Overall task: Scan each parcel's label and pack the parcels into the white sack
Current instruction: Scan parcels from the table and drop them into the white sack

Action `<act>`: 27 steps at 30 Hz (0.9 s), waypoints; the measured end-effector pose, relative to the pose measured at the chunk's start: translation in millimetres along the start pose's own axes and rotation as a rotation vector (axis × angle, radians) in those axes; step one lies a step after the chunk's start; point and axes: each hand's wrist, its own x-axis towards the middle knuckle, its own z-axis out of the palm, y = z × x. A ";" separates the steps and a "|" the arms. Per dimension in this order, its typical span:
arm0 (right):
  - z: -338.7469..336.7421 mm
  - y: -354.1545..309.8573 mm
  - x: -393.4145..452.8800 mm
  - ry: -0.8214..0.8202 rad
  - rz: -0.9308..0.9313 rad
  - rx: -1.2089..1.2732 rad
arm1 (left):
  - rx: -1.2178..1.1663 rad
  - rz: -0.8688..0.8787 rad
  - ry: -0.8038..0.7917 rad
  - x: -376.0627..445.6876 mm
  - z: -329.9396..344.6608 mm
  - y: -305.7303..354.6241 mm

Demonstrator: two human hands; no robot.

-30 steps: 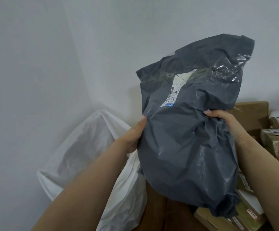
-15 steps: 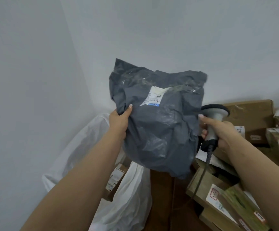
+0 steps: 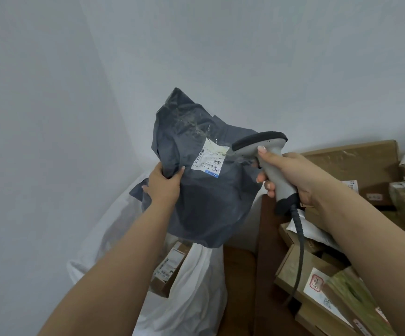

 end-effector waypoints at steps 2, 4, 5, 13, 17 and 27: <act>4.6 -5.3 -1.2 -0.022 0.039 0.024 | 0.031 0.000 0.063 -3.6 0.8 -0.2; 6.9 -10.7 -3.3 -0.046 0.070 0.035 | 0.074 -0.011 0.115 -5.5 2.4 -0.8; 7.8 -13.1 -4.4 -0.050 0.083 0.038 | 0.111 -0.015 0.139 -6.6 3.3 -1.0; 12.3 -21.9 -9.9 -0.034 0.110 0.050 | 0.204 0.016 0.197 -8.3 7.1 -1.0; 12.4 -23.4 -12.8 -0.004 0.109 0.059 | 0.222 0.027 0.211 -9.4 7.7 -0.6; 12.7 -25.2 -16.0 0.015 0.119 0.061 | 0.221 0.028 0.241 -11.5 7.7 0.5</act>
